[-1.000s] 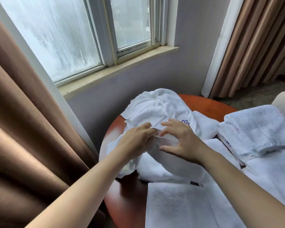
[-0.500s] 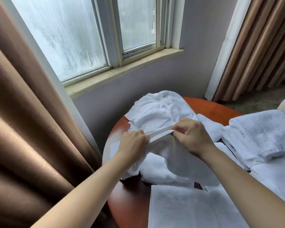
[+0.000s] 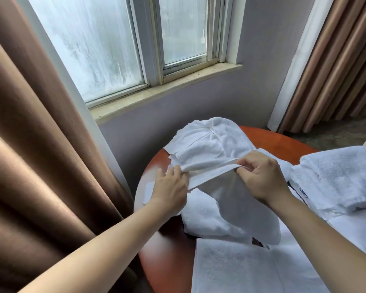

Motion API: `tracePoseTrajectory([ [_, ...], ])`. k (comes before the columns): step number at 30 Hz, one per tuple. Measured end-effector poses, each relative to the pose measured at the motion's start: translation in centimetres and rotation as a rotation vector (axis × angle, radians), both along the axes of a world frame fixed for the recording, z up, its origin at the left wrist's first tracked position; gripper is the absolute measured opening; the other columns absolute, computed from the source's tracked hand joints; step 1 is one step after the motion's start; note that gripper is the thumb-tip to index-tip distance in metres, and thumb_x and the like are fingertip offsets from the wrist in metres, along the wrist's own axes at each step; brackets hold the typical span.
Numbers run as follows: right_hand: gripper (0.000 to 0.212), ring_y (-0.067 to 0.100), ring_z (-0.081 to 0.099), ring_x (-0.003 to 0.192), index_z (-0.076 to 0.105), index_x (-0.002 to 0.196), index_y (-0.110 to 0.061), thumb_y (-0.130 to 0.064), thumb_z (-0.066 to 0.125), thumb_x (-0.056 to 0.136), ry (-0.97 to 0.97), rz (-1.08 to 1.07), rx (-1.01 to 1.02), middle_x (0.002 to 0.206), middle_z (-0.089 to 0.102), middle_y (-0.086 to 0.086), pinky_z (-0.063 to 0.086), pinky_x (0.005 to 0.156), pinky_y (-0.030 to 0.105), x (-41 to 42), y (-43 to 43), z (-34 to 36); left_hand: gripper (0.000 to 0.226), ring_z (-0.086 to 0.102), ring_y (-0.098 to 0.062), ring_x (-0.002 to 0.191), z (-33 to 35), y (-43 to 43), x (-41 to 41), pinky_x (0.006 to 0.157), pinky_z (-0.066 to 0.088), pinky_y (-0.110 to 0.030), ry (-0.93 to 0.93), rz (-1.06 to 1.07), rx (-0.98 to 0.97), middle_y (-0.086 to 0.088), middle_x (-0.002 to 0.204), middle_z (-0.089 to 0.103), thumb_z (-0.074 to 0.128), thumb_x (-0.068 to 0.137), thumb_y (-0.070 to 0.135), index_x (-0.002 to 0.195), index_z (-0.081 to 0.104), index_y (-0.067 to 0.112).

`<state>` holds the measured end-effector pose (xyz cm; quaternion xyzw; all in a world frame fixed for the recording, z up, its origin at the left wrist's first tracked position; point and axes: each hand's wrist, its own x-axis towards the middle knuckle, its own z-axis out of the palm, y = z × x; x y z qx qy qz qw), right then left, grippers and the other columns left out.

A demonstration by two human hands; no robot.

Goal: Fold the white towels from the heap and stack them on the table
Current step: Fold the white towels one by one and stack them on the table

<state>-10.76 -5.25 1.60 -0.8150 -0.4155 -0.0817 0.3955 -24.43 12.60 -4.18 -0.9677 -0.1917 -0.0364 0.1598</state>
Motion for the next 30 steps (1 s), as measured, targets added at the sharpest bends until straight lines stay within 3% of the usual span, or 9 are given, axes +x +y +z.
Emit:
tracePoseTrajectory([
  [3,0.014,0.007,0.05,0.066,0.065,0.07,-0.008,0.003,0.066,0.078,-0.003,0.034,-0.004,0.068,0.052,-0.01,0.038,0.064,0.021,-0.4,0.1,0.5,0.049,0.058,-0.025,0.093,-0.6,0.5,-0.1,0.068,0.046,-0.038,-0.09,-0.127,0.042,-0.008,0.107,0.058,0.073,0.064,0.027,0.11,0.063,0.017],
  [6,0.012,0.0,0.05,0.066,0.066,0.071,-0.006,0.003,0.065,0.079,-0.004,0.073,-0.02,0.067,0.048,-0.016,0.032,0.063,0.008,-1.1,0.7,0.8,0.074,0.058,-0.029,0.104,-0.1,0.1,0.1,0.072,0.053,-0.042,-0.19,-0.254,-0.056,-0.01,0.123,0.056,0.074,0.062,0.023,0.13,0.046,0.024],
  [9,0.013,-0.003,0.052,0.069,0.066,0.071,-0.009,0.001,0.063,0.079,-0.032,0.126,-0.015,0.067,0.048,-0.02,0.033,0.064,0.005,-1.9,1.4,0.9,0.083,0.059,-0.031,0.104,1.1,-1.8,0.8,0.071,0.055,-0.039,-0.314,-0.308,-0.104,-0.012,0.124,0.057,0.074,0.055,0.019,0.131,0.042,0.017],
  [14,0.011,0.001,0.051,0.067,0.066,0.069,-0.004,0.003,0.065,0.077,-0.039,0.138,-0.012,0.067,0.052,-0.012,0.035,0.063,0.007,-1.7,1.5,1.3,0.029,0.058,-0.028,0.06,2.9,-2.6,1.4,0.047,0.038,-0.027,-0.363,-0.287,-0.107,-0.003,0.07,0.061,0.077,0.051,0.023,0.071,0.057,0.014],
  [16,0.01,0.001,0.052,0.066,0.066,0.066,-0.006,-0.004,0.063,0.076,-0.037,0.135,0.024,0.065,0.051,-0.014,0.036,0.063,0.008,-1.6,1.3,1.6,0.026,0.053,-0.026,0.052,2.8,-1.7,1.2,0.049,0.026,-0.026,-0.267,-0.19,-0.067,0.0,0.059,0.057,0.078,0.056,0.029,0.062,0.056,0.016],
  [19,0.012,-0.002,0.052,0.066,0.065,0.063,-0.006,-0.003,0.065,0.074,-0.049,0.142,0.049,0.061,0.049,-0.016,0.036,0.061,0.007,-1.8,1.3,1.8,0.019,0.057,-0.027,0.083,2.9,-0.3,0.2,0.063,0.028,-0.032,-0.085,-0.054,-0.042,-0.002,0.087,0.065,0.055,0.087,0.032,0.091,0.061,0.015],
  [23,0.014,-0.005,0.051,0.069,0.066,0.064,-0.005,0.003,0.068,0.075,-0.05,0.153,0.046,0.063,0.05,-0.016,0.036,0.06,0.007,-2.3,1.5,1.8,0.031,0.051,-0.025,0.106,2.9,0.3,0.4,0.077,0.036,-0.034,-0.004,-0.01,-0.114,-0.004,0.112,0.06,0.038,0.096,0.032,0.106,0.059,0.012],
  [26,0.012,0.007,0.052,0.069,0.065,0.064,-0.004,0.0,0.065,0.075,-0.018,0.138,0.095,0.064,0.055,-0.003,0.037,0.06,0.011,-2.2,1.6,1.9,0.033,0.045,-0.026,0.12,2.4,0.8,0.7,0.092,0.042,-0.035,-0.062,-0.009,-0.301,-0.006,0.133,0.048,0.039,0.096,0.018,0.123,0.056,0.011],
  [30,0.015,0.013,0.049,0.067,0.064,0.063,-0.003,-0.013,0.058,0.072,0.018,0.122,0.164,0.064,0.056,0.002,0.037,0.06,0.01,-2.1,1.6,2.8,0.065,0.03,-0.033,0.138,2.0,0.1,0.7,0.112,0.03,-0.039,-0.264,-0.214,-0.598,-0.013,0.152,0.031,0.037,0.083,-0.009,0.144,0.043,0.014],
])
